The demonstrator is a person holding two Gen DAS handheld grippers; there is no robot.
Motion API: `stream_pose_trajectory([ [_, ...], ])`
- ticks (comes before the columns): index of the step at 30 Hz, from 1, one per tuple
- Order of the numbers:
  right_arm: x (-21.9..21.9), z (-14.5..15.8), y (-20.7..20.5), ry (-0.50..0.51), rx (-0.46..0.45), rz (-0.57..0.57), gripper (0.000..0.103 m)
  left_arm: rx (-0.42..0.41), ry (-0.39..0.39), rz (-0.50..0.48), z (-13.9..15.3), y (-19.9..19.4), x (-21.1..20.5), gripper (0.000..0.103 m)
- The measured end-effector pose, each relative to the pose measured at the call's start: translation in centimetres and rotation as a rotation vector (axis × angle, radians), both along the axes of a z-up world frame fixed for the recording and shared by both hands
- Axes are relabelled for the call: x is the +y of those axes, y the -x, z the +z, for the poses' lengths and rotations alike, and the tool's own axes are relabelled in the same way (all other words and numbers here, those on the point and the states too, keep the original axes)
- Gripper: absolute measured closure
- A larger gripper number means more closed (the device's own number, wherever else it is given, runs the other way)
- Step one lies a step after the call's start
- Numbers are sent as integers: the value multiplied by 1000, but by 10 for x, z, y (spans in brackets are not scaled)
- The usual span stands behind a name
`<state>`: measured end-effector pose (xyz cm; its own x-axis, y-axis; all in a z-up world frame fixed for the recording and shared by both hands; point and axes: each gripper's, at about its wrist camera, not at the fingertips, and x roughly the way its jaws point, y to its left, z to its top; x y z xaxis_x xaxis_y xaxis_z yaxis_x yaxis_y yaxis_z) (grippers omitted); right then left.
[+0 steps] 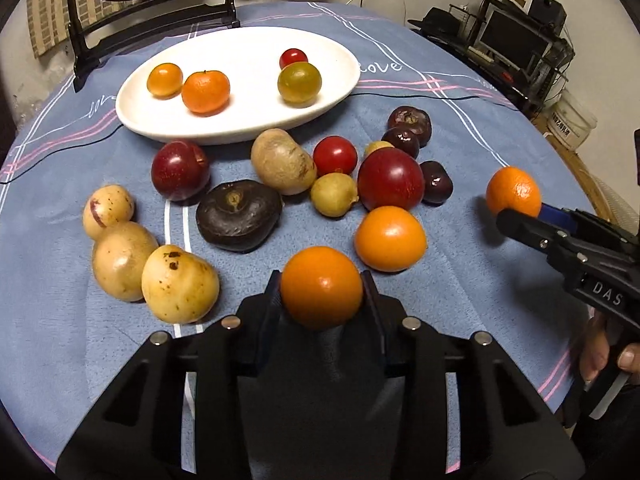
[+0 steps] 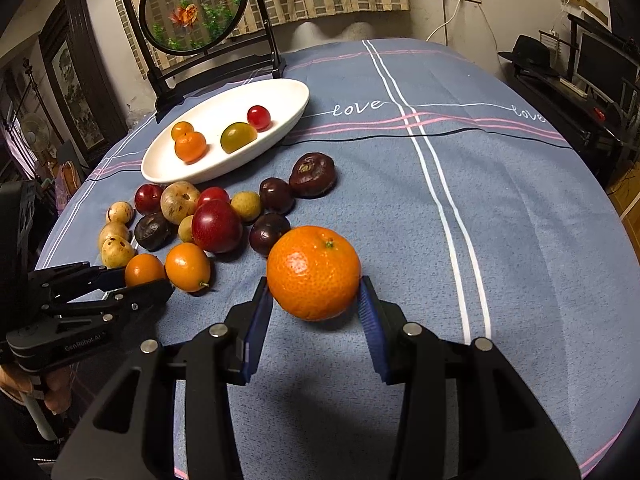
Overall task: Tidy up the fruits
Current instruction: 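Carry both fruits over the white plate and open both tools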
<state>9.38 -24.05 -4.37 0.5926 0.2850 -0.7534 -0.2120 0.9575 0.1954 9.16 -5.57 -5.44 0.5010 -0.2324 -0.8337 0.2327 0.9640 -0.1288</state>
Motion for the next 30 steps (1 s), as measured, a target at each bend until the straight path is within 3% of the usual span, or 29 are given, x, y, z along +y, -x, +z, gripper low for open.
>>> stream_pose_trajectory([
  [6,7,3,1,3,1,17,59,-23,10,-5,-1,-2,3,62],
  [13,12,4,0,7,10,22,59,-66,-53,-27,-3,-3,-6,64],
  [18,9,7,-1,2,5,14,59,-53,-42,-31,1,0,0,64],
  [24,15,24,-7,7,-40,31,59,-78,-4,3,31,-5,26,64],
  [30,35,66,-33,2,-154,57,59,-163,32,84,80,-46,57,64],
])
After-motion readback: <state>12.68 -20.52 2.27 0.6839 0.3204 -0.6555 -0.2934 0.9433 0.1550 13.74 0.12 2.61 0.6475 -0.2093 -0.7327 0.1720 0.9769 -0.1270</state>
